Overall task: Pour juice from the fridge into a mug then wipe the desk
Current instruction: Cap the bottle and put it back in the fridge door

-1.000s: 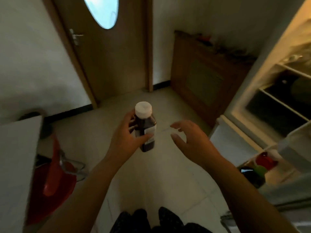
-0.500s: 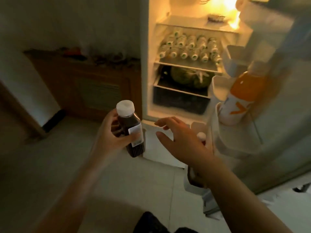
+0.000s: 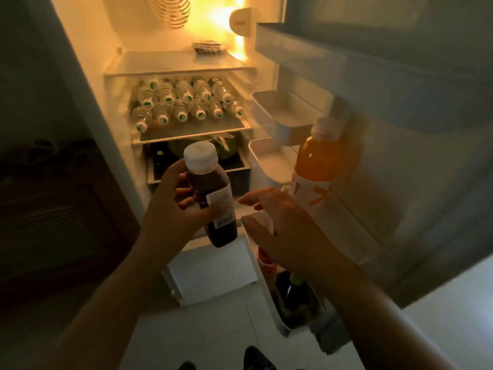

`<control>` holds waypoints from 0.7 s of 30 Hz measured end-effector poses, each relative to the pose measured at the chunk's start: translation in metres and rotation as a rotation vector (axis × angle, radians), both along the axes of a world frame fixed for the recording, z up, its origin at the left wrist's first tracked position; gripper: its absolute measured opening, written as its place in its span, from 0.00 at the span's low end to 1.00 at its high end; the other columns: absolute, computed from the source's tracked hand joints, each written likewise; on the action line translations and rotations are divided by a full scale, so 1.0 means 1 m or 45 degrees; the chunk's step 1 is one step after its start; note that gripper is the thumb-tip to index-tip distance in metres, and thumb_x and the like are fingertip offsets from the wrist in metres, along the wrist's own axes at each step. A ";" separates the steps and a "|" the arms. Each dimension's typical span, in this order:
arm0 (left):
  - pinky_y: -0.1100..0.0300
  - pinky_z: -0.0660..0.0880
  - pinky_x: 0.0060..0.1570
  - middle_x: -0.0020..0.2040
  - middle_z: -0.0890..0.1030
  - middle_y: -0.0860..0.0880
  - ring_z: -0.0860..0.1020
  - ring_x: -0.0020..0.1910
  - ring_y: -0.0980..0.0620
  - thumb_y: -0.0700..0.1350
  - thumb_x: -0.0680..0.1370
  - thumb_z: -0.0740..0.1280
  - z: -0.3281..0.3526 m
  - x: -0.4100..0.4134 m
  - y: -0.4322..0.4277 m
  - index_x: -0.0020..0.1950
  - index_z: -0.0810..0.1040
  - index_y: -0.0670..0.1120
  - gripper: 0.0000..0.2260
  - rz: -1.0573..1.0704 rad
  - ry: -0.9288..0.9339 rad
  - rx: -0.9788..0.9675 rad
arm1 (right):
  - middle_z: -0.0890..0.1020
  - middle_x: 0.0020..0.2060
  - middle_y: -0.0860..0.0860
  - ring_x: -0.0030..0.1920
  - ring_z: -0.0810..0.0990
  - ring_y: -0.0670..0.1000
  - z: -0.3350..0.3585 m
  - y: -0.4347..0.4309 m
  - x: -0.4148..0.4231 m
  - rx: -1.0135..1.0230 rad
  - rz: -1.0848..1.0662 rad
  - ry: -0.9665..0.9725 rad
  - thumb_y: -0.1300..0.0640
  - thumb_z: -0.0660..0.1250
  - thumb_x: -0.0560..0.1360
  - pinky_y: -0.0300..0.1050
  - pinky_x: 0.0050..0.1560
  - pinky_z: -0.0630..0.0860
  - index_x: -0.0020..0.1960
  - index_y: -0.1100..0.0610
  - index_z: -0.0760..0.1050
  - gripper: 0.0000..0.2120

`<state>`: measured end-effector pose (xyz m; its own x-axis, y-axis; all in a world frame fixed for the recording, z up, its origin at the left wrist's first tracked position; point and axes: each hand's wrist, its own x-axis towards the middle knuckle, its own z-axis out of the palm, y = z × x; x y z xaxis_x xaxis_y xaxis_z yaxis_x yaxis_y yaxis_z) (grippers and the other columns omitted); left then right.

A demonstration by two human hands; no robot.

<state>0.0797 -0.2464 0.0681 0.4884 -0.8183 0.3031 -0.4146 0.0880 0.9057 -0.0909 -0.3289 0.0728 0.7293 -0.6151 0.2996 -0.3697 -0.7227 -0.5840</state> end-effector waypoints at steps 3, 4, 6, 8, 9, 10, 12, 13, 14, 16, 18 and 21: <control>0.74 0.74 0.44 0.55 0.73 0.63 0.74 0.51 0.72 0.38 0.68 0.74 0.005 0.009 -0.014 0.66 0.64 0.56 0.32 -0.147 -0.031 -0.035 | 0.74 0.56 0.41 0.54 0.67 0.36 0.006 0.010 -0.004 -0.008 -0.182 -0.029 0.49 0.63 0.76 0.27 0.48 0.63 0.62 0.47 0.71 0.14; 0.71 0.76 0.47 0.56 0.73 0.61 0.75 0.53 0.69 0.38 0.68 0.74 0.006 0.012 -0.018 0.66 0.64 0.55 0.32 -0.202 -0.029 -0.039 | 0.73 0.56 0.41 0.54 0.67 0.37 0.008 0.015 -0.005 -0.001 -0.245 -0.030 0.49 0.63 0.76 0.27 0.48 0.63 0.62 0.47 0.71 0.14; 0.59 0.77 0.53 0.60 0.75 0.55 0.76 0.58 0.58 0.40 0.67 0.74 0.010 0.018 -0.023 0.68 0.64 0.53 0.33 -0.317 -0.029 -0.041 | 0.72 0.57 0.40 0.54 0.68 0.37 0.012 0.028 -0.005 -0.005 -0.374 -0.015 0.49 0.62 0.77 0.29 0.49 0.64 0.61 0.46 0.70 0.14; 0.51 0.77 0.55 0.61 0.75 0.53 0.76 0.59 0.55 0.42 0.67 0.75 0.015 0.023 -0.028 0.69 0.65 0.53 0.34 -0.425 -0.058 -0.043 | 0.72 0.58 0.40 0.55 0.69 0.39 0.016 0.042 -0.006 -0.007 -0.506 0.004 0.48 0.61 0.77 0.34 0.51 0.68 0.61 0.46 0.69 0.13; 0.49 0.77 0.55 0.62 0.75 0.53 0.76 0.59 0.55 0.44 0.66 0.75 0.017 0.024 -0.030 0.69 0.65 0.53 0.34 -0.476 -0.086 -0.048 | 0.72 0.57 0.39 0.56 0.71 0.40 0.019 0.049 -0.007 -0.002 -0.575 0.010 0.47 0.61 0.77 0.38 0.53 0.70 0.61 0.45 0.69 0.13; 0.47 0.77 0.55 0.62 0.75 0.53 0.76 0.59 0.54 0.46 0.66 0.75 0.019 0.024 -0.032 0.69 0.66 0.54 0.34 -0.523 -0.110 -0.056 | 0.72 0.56 0.39 0.56 0.72 0.40 0.022 0.056 -0.009 -0.003 -0.644 0.011 0.47 0.61 0.77 0.41 0.55 0.72 0.60 0.45 0.70 0.12; 0.47 0.77 0.54 0.61 0.75 0.54 0.76 0.58 0.55 0.47 0.65 0.76 0.025 0.020 -0.036 0.69 0.65 0.55 0.35 -0.602 -0.112 -0.065 | 0.71 0.50 0.33 0.50 0.72 0.33 0.030 0.071 -0.013 -0.018 -0.776 0.018 0.48 0.62 0.77 0.33 0.50 0.73 0.56 0.43 0.70 0.08; 0.48 0.77 0.53 0.59 0.75 0.57 0.76 0.57 0.56 0.47 0.65 0.76 0.028 0.017 -0.037 0.69 0.66 0.56 0.35 -0.638 -0.102 -0.076 | 0.70 0.45 0.31 0.46 0.72 0.29 0.035 0.079 -0.015 -0.021 -0.830 0.017 0.49 0.62 0.77 0.26 0.43 0.72 0.53 0.42 0.69 0.06; 0.51 0.77 0.53 0.58 0.75 0.60 0.76 0.56 0.58 0.47 0.66 0.76 0.032 0.013 -0.039 0.69 0.66 0.57 0.34 -0.672 -0.100 -0.094 | 0.69 0.43 0.30 0.44 0.71 0.27 0.039 0.087 -0.018 -0.019 -0.880 0.009 0.50 0.63 0.77 0.23 0.39 0.70 0.52 0.41 0.69 0.06; 0.53 0.77 0.51 0.57 0.74 0.60 0.75 0.55 0.60 0.46 0.67 0.75 0.039 0.002 -0.041 0.69 0.65 0.56 0.33 -0.740 -0.102 -0.129 | 0.72 0.46 0.34 0.46 0.72 0.32 0.048 0.104 -0.026 -0.059 -0.981 0.034 0.51 0.62 0.77 0.24 0.39 0.69 0.55 0.44 0.71 0.07; 0.51 0.78 0.50 0.58 0.76 0.55 0.77 0.54 0.59 0.44 0.67 0.75 0.047 -0.011 -0.043 0.68 0.66 0.55 0.32 -0.814 -0.031 -0.147 | 0.75 0.53 0.41 0.52 0.73 0.39 0.053 0.118 -0.036 -0.145 -1.084 0.065 0.50 0.62 0.77 0.30 0.46 0.68 0.60 0.47 0.72 0.12; 0.49 0.79 0.51 0.53 0.76 0.58 0.78 0.51 0.59 0.44 0.68 0.76 0.055 -0.036 -0.048 0.64 0.68 0.57 0.29 -0.895 0.033 -0.184 | 0.76 0.54 0.45 0.52 0.74 0.43 0.059 0.132 -0.051 -0.227 -1.185 0.052 0.50 0.63 0.76 0.32 0.47 0.69 0.60 0.49 0.73 0.12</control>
<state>0.0435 -0.2943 0.1230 -0.1314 -0.8944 0.4276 -0.1945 0.4462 0.8735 -0.1423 -0.1968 0.1316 -0.0191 -0.9025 0.4303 -0.8599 -0.2047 -0.4676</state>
